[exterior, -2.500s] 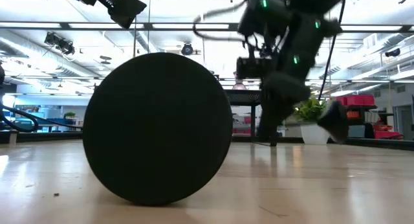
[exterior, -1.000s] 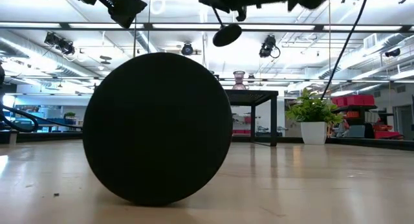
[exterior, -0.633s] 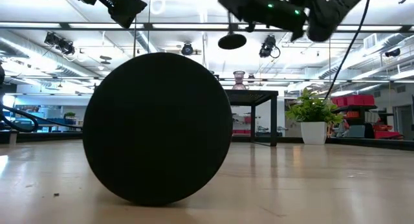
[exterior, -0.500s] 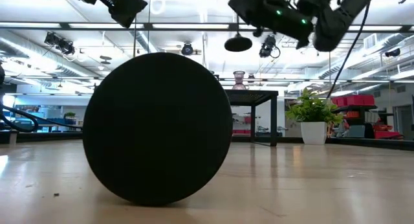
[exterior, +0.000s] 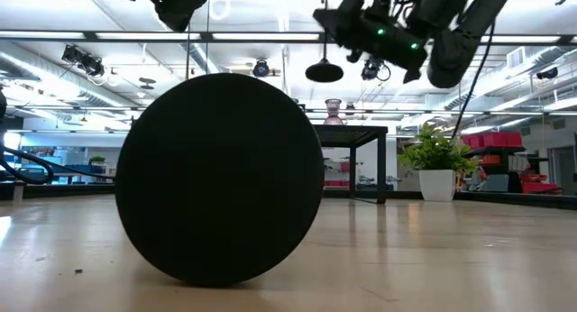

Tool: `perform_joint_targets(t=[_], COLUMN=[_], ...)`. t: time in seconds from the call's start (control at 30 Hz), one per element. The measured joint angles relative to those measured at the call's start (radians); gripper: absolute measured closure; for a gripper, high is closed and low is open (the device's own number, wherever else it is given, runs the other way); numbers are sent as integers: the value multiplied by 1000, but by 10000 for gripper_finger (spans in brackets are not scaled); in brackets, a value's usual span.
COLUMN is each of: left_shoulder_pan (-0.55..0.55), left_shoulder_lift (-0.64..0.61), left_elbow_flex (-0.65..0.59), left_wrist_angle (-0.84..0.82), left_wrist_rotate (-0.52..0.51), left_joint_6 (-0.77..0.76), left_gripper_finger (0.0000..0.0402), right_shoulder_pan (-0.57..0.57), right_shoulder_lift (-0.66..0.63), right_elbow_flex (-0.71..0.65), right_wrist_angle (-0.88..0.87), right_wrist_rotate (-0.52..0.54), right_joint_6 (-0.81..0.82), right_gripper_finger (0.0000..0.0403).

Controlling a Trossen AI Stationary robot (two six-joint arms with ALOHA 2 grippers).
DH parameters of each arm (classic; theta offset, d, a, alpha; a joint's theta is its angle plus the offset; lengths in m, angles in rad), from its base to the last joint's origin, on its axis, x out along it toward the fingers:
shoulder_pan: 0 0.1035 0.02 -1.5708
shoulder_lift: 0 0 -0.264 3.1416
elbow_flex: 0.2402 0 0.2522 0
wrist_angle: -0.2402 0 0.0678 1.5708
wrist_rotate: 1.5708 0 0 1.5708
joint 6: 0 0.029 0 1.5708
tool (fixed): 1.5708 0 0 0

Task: Pick & Place candle stick holders
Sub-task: Put the top right black candle holder on the shelf

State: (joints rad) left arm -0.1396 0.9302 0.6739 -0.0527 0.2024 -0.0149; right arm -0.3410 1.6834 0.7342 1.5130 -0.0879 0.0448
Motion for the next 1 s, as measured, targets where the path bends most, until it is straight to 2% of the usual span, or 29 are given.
perform_joint_targets(t=[0.33,0.83,1.0], left_shoulder_pan=[0,0,0], left_shoulder_lift=[0,0,0], left_elbow_flex=[0,0,0], left_wrist_angle=[-2,-3,-3], left_wrist_rotate=[0,0,0], left_joint_6=[-1,1,4], left_gripper_finger=[51,51,51], right_shoulder_pan=[-41,-53,-53], right_shoulder_lift=[137,238,280], right_elbow_flex=[98,99,141], right_wrist_angle=[0,32,47], right_wrist_rotate=[-37,-10,-6], right_joint_6=[52,87,99], right_gripper_finger=[401,401,401])
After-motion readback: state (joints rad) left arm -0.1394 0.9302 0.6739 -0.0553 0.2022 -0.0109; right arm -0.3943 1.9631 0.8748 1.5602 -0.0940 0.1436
